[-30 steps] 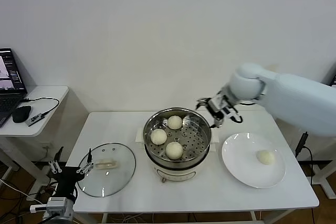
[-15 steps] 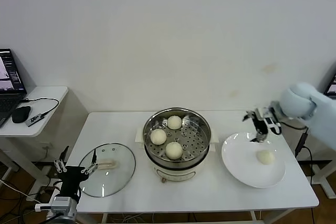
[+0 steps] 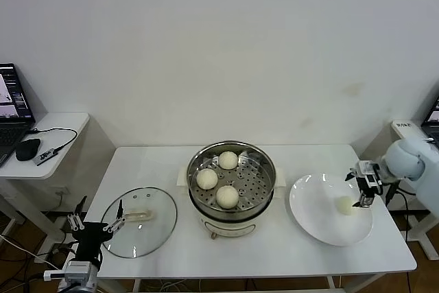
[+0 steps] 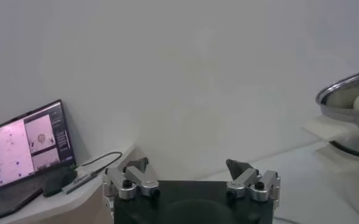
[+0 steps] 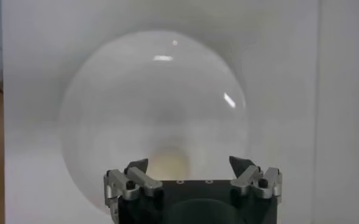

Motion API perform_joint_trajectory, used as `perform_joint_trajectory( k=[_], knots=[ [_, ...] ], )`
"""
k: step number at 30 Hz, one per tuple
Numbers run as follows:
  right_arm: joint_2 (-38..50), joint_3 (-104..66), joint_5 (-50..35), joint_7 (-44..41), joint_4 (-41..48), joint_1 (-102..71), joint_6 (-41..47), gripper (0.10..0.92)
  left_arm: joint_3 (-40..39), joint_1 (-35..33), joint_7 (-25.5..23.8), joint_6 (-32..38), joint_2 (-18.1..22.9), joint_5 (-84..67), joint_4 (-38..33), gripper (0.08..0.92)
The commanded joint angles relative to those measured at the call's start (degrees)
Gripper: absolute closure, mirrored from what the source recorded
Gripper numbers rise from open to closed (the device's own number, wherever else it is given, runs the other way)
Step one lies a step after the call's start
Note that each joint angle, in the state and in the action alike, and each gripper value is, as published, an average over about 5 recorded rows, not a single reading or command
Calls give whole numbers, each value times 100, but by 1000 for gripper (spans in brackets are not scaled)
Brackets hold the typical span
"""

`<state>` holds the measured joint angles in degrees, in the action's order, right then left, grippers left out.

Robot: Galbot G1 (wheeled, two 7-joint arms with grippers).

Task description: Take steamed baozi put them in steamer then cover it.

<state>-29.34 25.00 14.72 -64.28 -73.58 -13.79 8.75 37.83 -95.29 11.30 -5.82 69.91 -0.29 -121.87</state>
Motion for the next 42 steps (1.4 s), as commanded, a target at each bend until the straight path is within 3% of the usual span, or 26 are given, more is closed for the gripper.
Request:
perform_joint_trajectory(
  k=[1, 16, 28, 42],
  knots=[
    [-670, -630, 528, 21, 950, -652, -125, 203, -9, 4, -10, -1, 11, 18, 34, 177],
    [-1169, -714, 990, 179, 1576, -605, -97, 215, -37, 77, -18, 5, 17, 16, 167, 177],
    [-1087, -676, 1012, 79, 1507, -475, -58, 363, -33, 79, -16, 5, 17, 18, 160, 177],
    [26, 1258, -594, -238, 25, 1532, 567, 412, -37, 35, -17, -4, -71, 32, 73, 177]
  ],
)
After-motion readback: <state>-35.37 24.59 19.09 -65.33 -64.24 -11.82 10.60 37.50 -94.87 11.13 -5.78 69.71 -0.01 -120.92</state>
